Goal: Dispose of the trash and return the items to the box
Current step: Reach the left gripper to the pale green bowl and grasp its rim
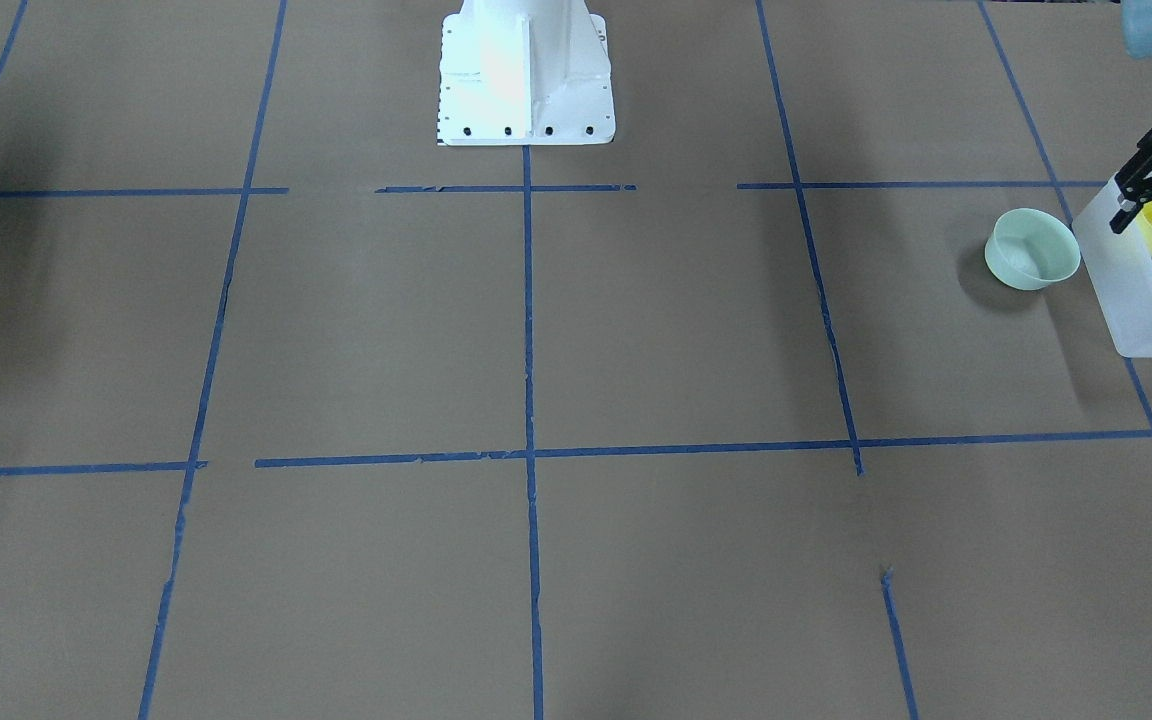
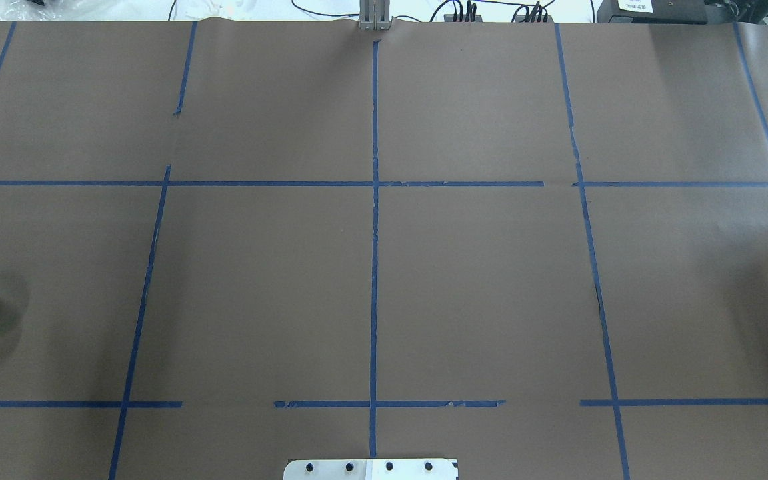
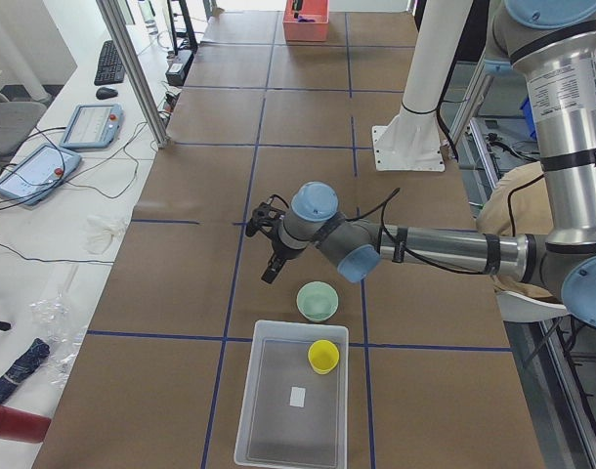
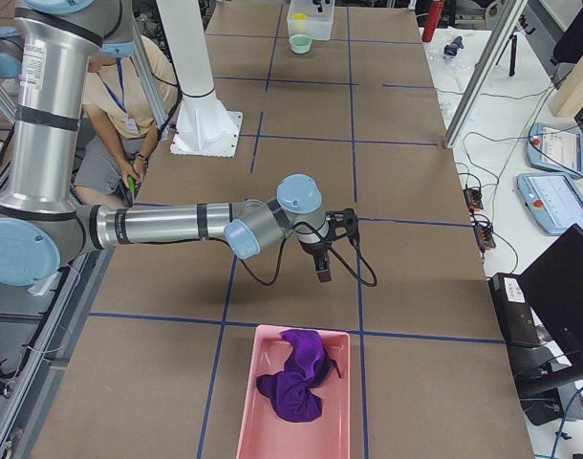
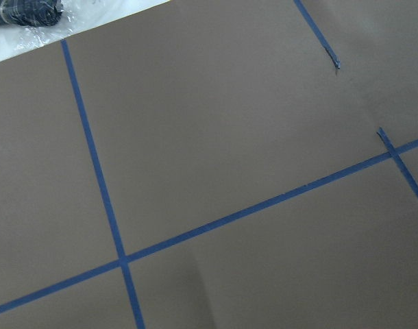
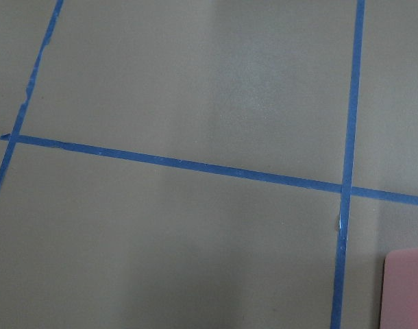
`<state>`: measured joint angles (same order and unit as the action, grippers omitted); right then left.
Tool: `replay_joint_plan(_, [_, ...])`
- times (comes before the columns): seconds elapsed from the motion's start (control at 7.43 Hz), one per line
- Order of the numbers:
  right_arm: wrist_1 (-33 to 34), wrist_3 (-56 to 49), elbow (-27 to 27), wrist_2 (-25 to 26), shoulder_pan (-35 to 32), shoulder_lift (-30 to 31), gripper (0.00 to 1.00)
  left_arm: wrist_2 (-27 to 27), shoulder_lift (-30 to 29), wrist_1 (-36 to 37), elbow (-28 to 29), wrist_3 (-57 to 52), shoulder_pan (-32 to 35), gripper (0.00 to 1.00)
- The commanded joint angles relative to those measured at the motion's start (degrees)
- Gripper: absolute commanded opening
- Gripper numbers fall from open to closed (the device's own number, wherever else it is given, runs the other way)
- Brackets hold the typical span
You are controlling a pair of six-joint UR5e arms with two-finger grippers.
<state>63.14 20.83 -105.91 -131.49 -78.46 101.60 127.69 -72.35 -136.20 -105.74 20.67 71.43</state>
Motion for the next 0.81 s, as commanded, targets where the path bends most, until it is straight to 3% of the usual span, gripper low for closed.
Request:
replay_joint_plan(0.0, [-0.6,0.1,-0.2,0.4,0.5,0.1,1.0,-5.9,2.5,-14.7,6.0,13.9,-10.2,1.0])
replay_joint_plan(0.4, [-1.0,-0.4,-0.2,0.6,0.5,0.6,1.0,-14.5,3.4,-17.7,6.9,25.9,-22.4,1.0])
replay_joint_plan(0.67, [-1.0,-0.4,-0.1,0.6,0.5,0.8,1.0,-17.3,4.3,-17.6,6.9,26.6,-25.1,0.91])
